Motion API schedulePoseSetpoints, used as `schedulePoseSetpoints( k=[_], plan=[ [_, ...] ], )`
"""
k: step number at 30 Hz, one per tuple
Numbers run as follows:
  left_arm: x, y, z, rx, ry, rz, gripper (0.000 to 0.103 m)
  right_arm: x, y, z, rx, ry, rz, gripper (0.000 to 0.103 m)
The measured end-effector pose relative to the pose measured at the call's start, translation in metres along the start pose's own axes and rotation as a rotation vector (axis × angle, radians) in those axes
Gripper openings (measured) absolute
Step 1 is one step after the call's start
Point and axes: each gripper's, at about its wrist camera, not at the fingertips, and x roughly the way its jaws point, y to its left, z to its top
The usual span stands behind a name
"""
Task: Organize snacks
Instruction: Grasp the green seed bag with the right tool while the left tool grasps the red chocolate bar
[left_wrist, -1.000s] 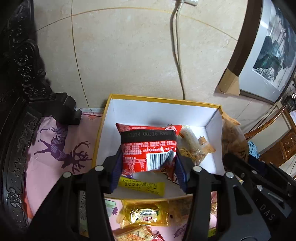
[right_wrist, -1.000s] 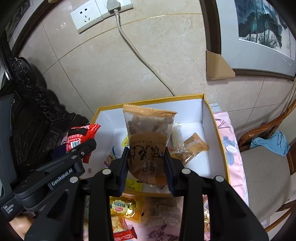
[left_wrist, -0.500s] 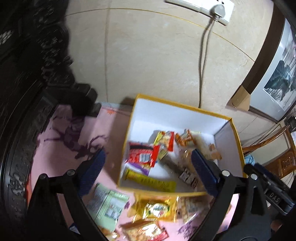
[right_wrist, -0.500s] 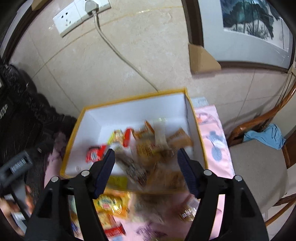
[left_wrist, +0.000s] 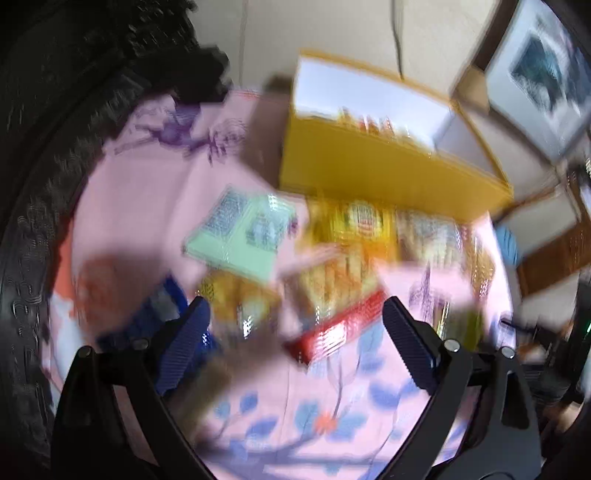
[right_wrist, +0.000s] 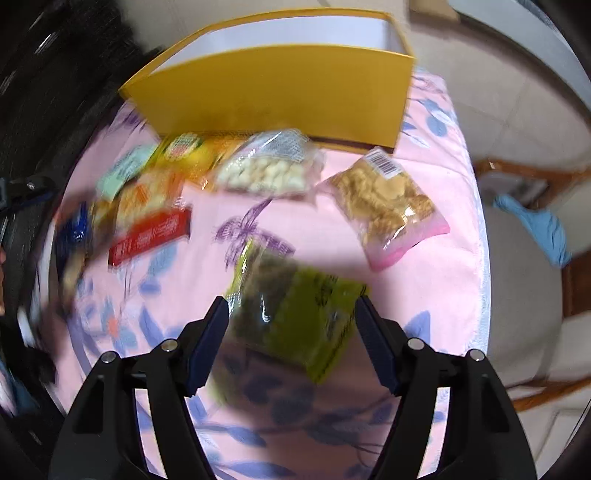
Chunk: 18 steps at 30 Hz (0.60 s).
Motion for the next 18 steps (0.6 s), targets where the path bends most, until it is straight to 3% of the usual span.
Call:
schedulePoseSetpoints(
  k=[5,11,12,14,15,16,18],
  plan=[
    [0.004,-0.006,-0.036,0.047,0.079,-0.021,0.096,0.008,0.012,-0.009,-0.207,0.042,0.021,0.071],
    [-0.009,-0.018,-0.047,0.079,0.069,-0.026,0.096,0.039,0.020,-0.007,-0.495,0.091,-0.006,0.072],
    [-0.011,-0.019,-0.046,0.082,0.068,-0.024,0.096,0.046,0.020,-0.004,-0.529,0.098,-0.011,0.077],
    [-0.013,-0.022,-0.045,0.088,0.069,-0.018,0.096,0.059,0.017,0.006,-0.563,0.102,-0.022,0.082],
    [-0.013,-0.022,-0.045,0.090,0.071,-0.013,0.096,0.066,0.014,0.009,-0.557,0.119,-0.018,0.098],
    [-0.013,-0.022,-0.046,0.088,0.074,-0.008,0.096,0.071,0.008,0.013,-0.524,0.127,-0.017,0.102],
    [-0.012,-0.020,-0.047,0.079,0.080,-0.001,0.096,0.076,-0.007,0.019,-0.423,0.150,0.042,0.099]
  ],
)
